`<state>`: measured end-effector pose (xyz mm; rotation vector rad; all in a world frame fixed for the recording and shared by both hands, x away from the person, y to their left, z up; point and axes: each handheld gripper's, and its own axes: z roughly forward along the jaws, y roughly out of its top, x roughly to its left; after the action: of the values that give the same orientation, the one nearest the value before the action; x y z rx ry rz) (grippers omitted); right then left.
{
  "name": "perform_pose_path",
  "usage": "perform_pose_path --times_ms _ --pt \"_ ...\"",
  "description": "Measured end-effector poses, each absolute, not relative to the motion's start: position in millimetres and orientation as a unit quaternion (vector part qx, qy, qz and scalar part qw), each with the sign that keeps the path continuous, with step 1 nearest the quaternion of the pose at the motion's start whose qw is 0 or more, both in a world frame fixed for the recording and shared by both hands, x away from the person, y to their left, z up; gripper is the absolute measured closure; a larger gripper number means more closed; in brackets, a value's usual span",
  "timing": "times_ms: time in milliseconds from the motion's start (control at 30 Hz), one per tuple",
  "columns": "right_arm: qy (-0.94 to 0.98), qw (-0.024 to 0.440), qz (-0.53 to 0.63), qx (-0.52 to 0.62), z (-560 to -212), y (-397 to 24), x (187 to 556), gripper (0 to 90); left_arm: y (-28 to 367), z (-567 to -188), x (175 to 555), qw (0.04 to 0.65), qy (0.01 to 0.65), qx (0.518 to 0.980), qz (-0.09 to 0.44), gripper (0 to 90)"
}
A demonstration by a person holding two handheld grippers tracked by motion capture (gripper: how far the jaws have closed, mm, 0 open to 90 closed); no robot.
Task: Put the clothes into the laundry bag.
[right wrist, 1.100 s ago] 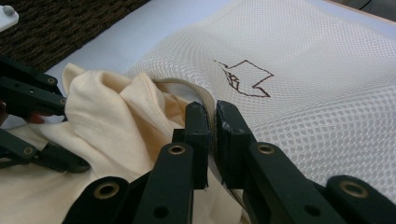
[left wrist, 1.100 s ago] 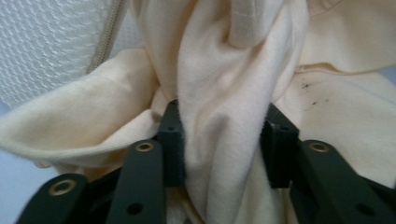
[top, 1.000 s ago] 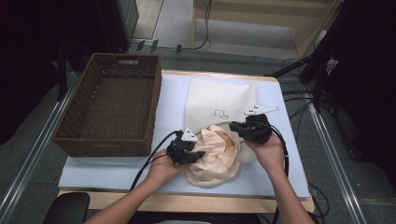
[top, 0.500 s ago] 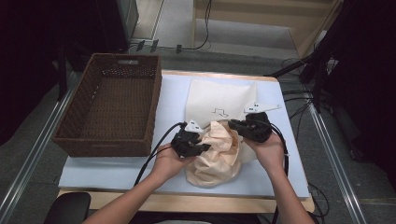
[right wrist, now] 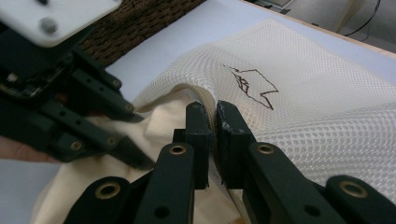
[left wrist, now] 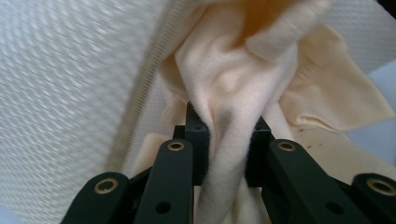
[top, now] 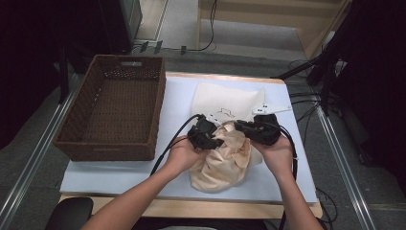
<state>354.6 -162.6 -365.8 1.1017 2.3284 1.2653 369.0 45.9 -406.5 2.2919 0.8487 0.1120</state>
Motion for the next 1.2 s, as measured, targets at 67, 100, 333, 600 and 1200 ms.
perform_pose_path --times_ms 67,100,333,600,1200 --pt "0.804 0.136 0.439 0.379 -365.3 -162.6 353.9 85.2 47.9 -401.8 375.5 0.352 0.338 0.872 0.040 78.8" --pt "0.804 0.136 0.440 0.378 -365.1 -162.6 353.7 85.2 48.6 -399.1 378.1 0.359 0.344 0.866 0.043 78.8" --pt "0.802 0.134 0.441 0.381 -365.6 -163.6 353.8 85.2 43.8 -405.5 392.2 0.349 0.357 0.865 0.058 78.7" --pt "0.808 0.124 0.430 0.383 -374.8 -162.6 356.6 85.2 40.9 -422.9 404.8 0.331 0.366 0.868 0.047 76.5" --pt "0.805 0.127 0.431 0.388 -377.2 -169.2 358.4 85.3 58.3 -392.3 387.7 0.375 0.335 0.864 0.016 42.1"
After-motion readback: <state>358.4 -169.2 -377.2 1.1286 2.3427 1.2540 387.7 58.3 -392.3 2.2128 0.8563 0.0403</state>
